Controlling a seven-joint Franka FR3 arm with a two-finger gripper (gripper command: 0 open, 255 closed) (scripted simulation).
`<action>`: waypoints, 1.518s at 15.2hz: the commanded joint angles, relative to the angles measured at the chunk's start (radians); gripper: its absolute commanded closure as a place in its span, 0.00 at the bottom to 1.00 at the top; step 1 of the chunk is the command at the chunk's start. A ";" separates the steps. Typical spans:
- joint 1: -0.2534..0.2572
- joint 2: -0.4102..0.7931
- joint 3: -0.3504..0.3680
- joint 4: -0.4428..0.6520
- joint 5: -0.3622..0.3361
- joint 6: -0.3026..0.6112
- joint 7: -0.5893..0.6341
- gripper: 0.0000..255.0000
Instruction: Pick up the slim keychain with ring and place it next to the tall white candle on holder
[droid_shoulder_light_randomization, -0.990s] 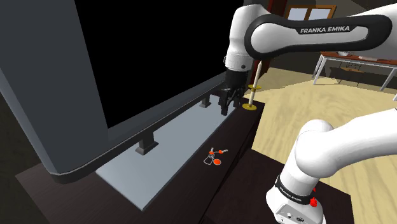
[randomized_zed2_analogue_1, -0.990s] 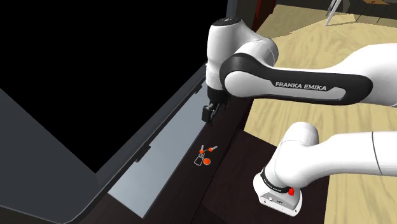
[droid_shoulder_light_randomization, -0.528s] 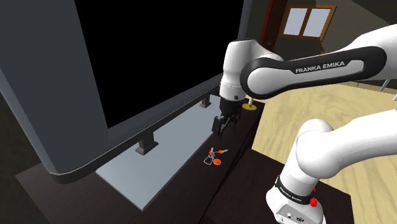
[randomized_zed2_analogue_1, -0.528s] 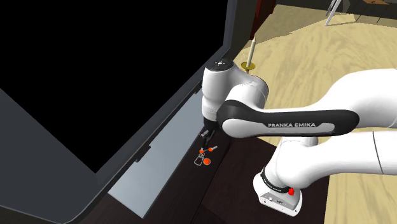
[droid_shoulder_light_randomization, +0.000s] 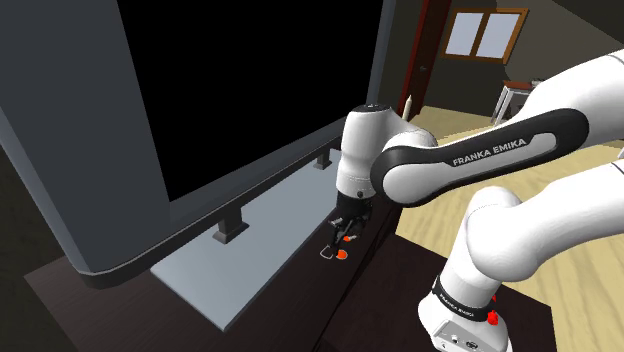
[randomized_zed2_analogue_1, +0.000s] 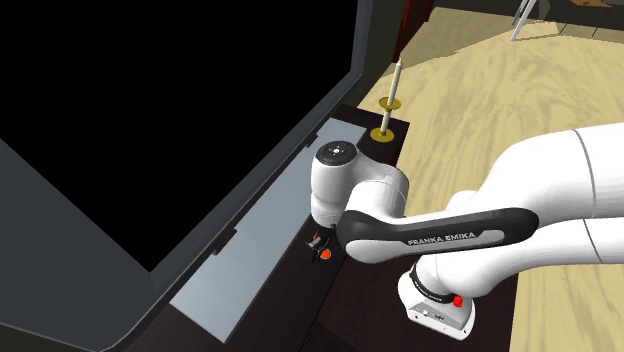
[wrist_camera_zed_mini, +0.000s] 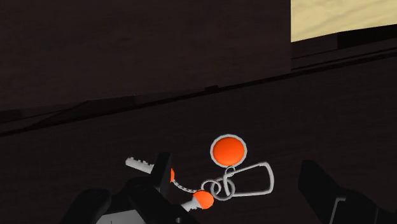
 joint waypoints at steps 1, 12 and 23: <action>0.002 0.025 0.012 -0.022 0.010 0.048 0.002 0.00; 0.005 0.081 0.031 -0.057 0.027 0.138 0.000 0.00; 0.005 0.081 0.030 -0.057 0.027 0.138 0.001 1.00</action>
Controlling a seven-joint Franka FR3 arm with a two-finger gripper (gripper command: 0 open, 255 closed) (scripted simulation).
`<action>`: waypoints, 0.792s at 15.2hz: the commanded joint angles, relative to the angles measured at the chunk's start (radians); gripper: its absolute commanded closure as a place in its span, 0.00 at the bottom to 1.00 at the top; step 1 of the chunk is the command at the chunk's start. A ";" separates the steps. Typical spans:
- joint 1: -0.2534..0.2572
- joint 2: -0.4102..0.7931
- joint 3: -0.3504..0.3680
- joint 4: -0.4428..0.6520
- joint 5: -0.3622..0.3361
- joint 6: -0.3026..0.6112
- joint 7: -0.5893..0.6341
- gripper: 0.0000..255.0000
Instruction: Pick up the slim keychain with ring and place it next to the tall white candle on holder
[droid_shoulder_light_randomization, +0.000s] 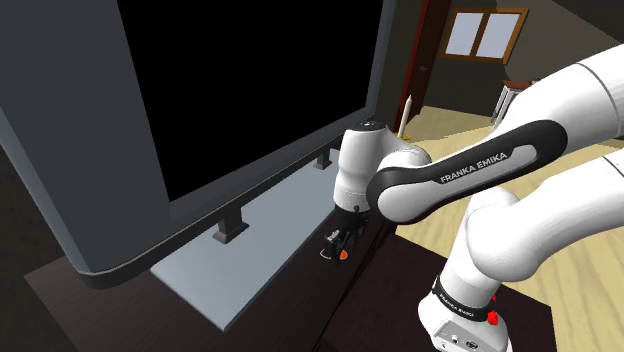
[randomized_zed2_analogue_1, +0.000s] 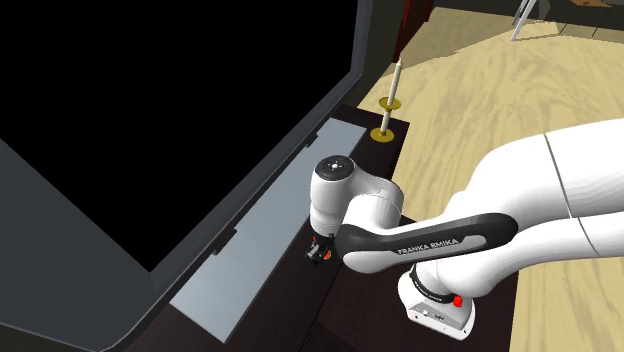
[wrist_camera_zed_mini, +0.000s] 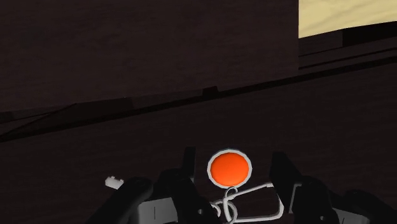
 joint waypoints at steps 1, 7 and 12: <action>-0.001 -0.009 -0.005 0.000 -0.003 -0.017 -0.003 1.00; -0.005 -0.075 -0.030 0.049 -0.025 -0.132 0.000 1.00; -0.010 -0.116 -0.050 0.096 -0.043 -0.219 0.001 1.00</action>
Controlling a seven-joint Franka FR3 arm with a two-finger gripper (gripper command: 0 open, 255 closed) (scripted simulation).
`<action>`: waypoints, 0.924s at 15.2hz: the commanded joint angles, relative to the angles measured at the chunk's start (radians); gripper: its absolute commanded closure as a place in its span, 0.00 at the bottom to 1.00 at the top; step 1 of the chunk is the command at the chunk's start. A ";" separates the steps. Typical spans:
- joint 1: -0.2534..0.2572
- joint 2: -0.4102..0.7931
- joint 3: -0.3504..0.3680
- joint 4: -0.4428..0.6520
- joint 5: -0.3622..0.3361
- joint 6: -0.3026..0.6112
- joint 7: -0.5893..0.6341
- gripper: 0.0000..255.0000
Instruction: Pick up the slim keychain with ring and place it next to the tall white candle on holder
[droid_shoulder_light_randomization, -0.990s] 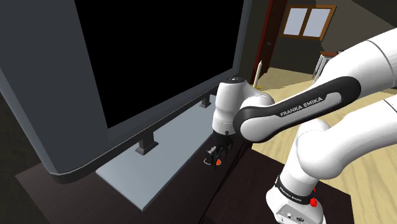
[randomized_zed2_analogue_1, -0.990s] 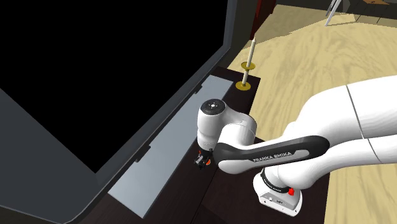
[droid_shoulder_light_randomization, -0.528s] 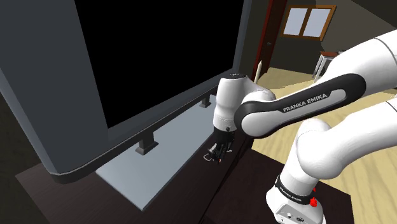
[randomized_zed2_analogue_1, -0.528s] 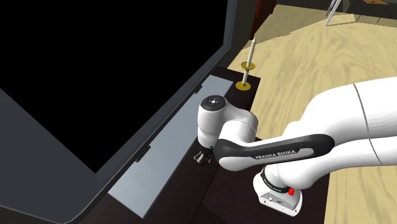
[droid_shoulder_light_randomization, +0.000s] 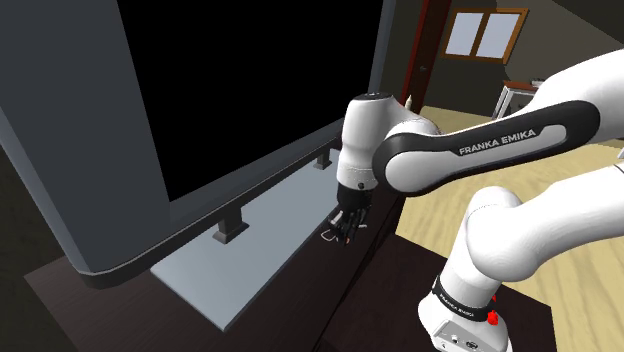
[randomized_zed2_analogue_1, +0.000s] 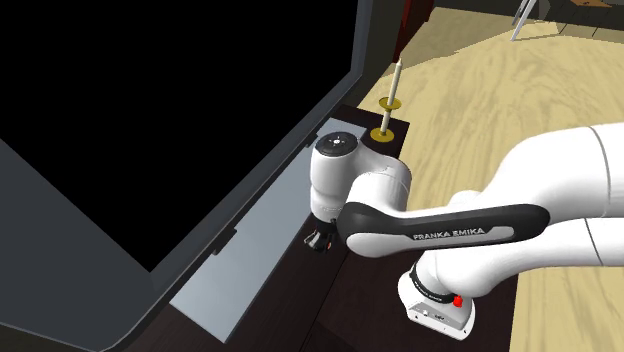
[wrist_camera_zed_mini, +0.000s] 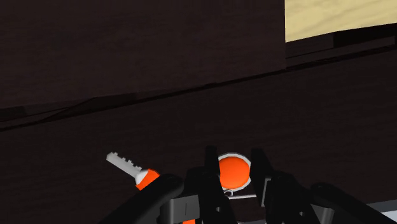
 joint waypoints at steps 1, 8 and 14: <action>-0.001 -0.018 -0.008 0.017 -0.007 -0.036 0.001 1.00; -0.009 -0.053 -0.033 0.093 -0.030 -0.146 0.003 1.00; -0.017 -0.068 -0.052 0.166 -0.049 -0.232 0.005 1.00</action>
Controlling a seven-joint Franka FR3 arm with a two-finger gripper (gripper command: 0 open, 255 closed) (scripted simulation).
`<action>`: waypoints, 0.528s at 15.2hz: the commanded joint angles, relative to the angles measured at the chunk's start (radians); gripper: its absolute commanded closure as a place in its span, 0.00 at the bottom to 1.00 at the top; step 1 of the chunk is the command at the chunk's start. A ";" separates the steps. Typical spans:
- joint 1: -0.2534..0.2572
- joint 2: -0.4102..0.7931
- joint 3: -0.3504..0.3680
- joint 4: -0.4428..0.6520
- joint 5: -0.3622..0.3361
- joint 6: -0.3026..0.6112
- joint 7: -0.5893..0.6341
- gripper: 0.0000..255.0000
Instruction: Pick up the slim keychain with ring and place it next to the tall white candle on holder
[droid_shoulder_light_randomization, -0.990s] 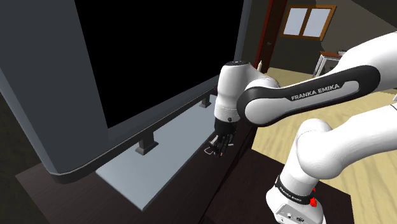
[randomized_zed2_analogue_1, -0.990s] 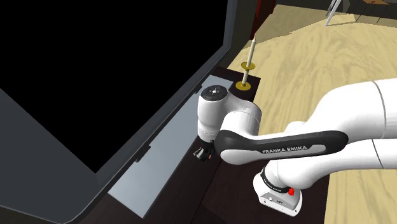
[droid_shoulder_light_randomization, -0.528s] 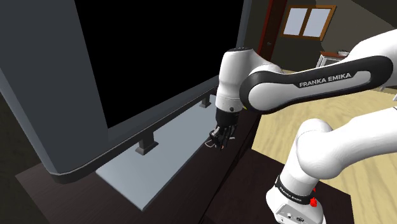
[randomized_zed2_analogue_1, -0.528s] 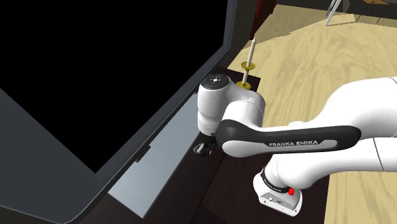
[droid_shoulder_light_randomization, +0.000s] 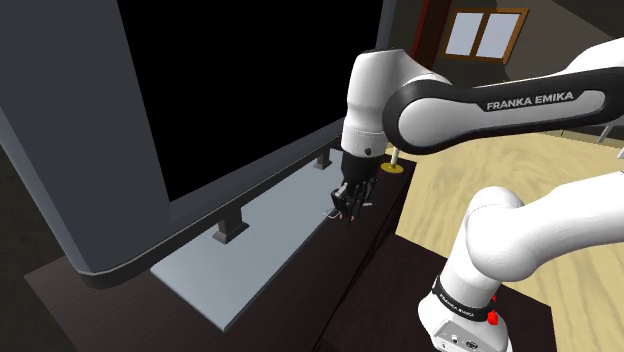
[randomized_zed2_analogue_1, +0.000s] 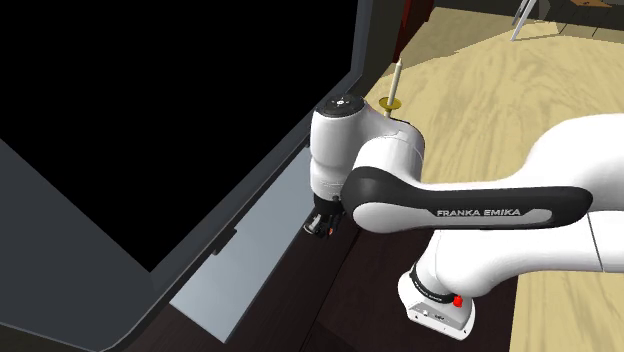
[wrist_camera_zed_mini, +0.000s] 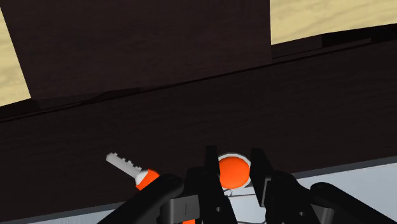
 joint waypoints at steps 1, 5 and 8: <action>-0.004 -0.006 -0.009 0.026 -0.008 -0.032 -0.002 1.00; -0.009 -0.008 -0.021 0.078 -0.019 -0.086 0.000 1.00; -0.012 -0.007 -0.028 0.118 -0.027 -0.125 0.001 1.00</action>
